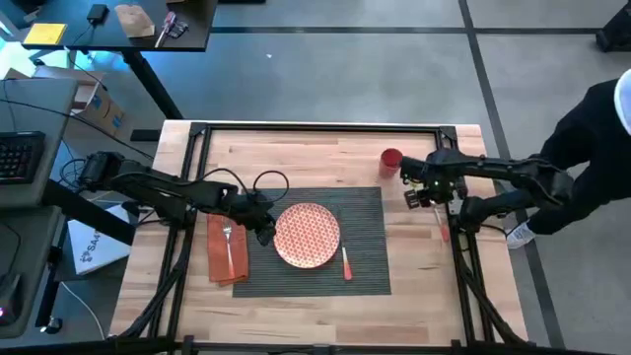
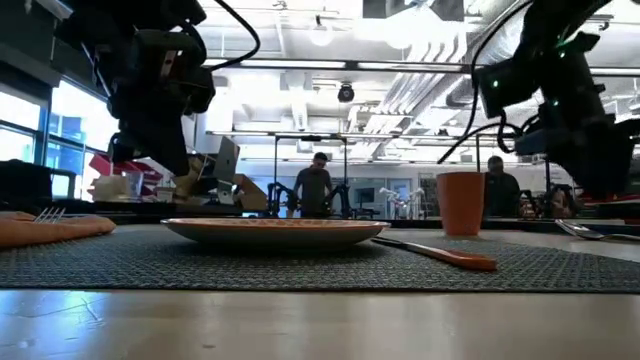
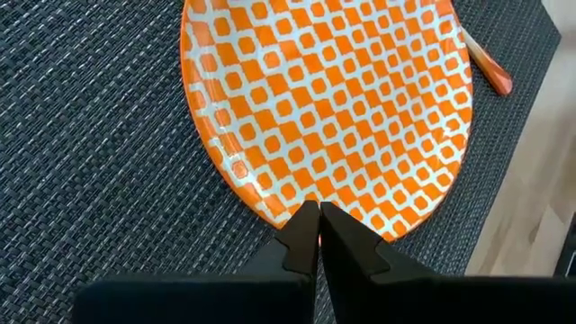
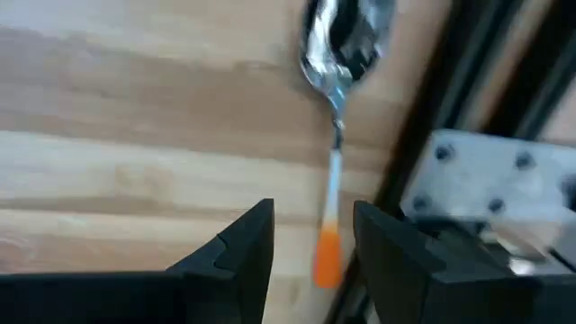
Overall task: Set table place
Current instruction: Put the orange spoon to the right side of the orange knife on the gray placemat
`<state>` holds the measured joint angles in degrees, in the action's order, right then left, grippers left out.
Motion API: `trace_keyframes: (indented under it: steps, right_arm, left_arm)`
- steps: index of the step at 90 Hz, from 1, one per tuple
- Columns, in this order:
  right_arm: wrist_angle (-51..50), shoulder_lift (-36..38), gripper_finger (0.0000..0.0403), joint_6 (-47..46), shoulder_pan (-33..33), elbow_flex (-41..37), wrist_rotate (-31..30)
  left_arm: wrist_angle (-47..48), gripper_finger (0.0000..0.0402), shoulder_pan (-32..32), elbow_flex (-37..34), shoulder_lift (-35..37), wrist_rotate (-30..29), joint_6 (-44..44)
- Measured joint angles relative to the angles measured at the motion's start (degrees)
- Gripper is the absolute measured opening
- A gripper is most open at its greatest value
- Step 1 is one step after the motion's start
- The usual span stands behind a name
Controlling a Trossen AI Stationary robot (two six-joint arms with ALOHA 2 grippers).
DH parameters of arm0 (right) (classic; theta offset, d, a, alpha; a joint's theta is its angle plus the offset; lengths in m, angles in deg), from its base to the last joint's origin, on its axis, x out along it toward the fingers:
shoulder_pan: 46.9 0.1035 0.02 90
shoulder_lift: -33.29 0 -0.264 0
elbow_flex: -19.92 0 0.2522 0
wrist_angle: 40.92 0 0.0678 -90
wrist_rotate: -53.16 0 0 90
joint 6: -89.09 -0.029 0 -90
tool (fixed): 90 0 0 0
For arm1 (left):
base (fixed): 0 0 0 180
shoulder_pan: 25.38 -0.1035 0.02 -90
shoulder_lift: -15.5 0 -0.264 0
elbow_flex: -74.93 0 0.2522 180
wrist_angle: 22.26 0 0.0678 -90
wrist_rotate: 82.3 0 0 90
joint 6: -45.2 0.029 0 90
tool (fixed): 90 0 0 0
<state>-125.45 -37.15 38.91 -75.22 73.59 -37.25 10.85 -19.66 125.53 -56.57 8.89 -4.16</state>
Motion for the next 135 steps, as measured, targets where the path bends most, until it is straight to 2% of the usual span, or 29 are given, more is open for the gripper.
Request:
trace_keyframes:
  steps: [32,46,57,70,86,94,114,135]
  right_arm:
    - [7.44,-0.07,0.0137,8.05,-11.59,-6.00,1.06]
    - [10.37,-0.09,0.0136,10.17,-14.53,-8.39,1.88]
    - [12.22,-0.11,0.0117,11.60,-16.00,-11.23,3.60]
    - [14.45,0.00,0.0077,11.98,-16.33,-13.32,5.95]
    - [14.13,0.00,0.0008,12.87,-16.33,-13.22,7.19]
    - [11.61,-0.07,0.0003,11.61,-16.31,-12.34,7.79]
    - [6.17,0.15,0.0000,11.05,-15.92,-6.43,13.99]
    - [0.06,0.31,0.0000,7.93,-11.99,-0.70,17.54]
  left_arm:
    - [0.00,0.0000,0.00,0.00,0.00,-0.04,-0.07]
    - [0.03,0.0000,0.00,0.00,0.00,0.04,-0.09]
    - [0.03,0.0000,0.00,0.00,0.00,0.05,-0.13]
    - [0.02,0.0000,-0.05,0.00,0.00,0.05,-1.46]
    - [0.01,0.0000,-0.07,0.00,0.00,-0.04,-1.60]
    - [0.00,0.0000,-0.07,0.00,0.00,-0.06,-1.60]
    - [-0.03,0.0000,-0.07,0.00,0.00,-0.24,-1.55]
    - [-0.22,0.0000,-0.07,0.00,0.00,-0.39,0.41]
